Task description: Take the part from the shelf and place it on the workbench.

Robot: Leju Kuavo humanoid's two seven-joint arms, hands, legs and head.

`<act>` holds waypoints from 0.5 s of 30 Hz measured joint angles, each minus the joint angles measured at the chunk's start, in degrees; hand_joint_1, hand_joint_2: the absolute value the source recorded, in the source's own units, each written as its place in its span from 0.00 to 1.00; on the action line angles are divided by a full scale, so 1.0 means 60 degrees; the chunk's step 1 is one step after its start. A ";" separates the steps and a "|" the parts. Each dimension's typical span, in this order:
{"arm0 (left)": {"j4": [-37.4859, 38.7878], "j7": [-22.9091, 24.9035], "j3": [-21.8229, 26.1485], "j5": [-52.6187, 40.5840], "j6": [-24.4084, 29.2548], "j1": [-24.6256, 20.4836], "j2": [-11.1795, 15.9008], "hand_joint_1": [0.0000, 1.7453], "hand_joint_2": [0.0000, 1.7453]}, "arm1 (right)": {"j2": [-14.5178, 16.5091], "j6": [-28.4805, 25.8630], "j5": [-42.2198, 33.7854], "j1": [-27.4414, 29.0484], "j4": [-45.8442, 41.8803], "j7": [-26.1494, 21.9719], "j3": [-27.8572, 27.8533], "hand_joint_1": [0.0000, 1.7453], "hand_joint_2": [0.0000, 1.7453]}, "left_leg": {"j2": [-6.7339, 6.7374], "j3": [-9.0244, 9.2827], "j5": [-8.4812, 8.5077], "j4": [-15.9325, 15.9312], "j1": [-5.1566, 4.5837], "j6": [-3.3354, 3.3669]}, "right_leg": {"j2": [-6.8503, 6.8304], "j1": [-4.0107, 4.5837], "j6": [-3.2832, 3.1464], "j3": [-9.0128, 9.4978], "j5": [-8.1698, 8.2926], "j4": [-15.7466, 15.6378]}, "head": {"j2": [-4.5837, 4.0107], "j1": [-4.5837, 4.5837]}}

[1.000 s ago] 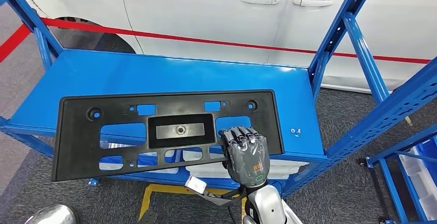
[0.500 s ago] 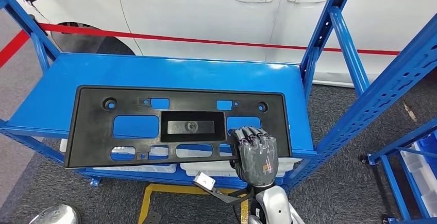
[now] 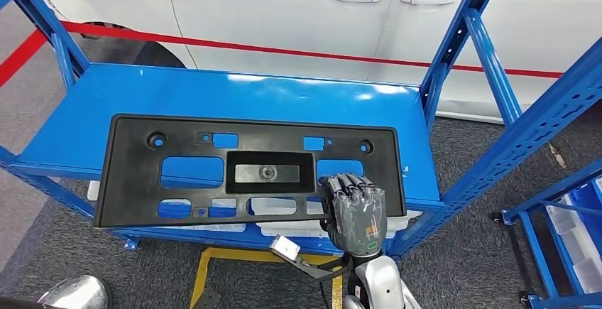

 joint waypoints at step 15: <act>0.0000 -0.0026 0.0042 -0.0012 -0.0093 0.0019 -0.0001 0.00 1.00 | 0.0109 0.0000 -0.0096 0.0075 -0.0001 -0.0109 -0.0136 0.98 1.00 | -0.0013 -0.0623 -0.1024 0.2030 0.0014 -0.0440 | -0.0024 0.0147 -0.0538 0.0441 0.0786 -0.1608 | 0.0000 -0.0015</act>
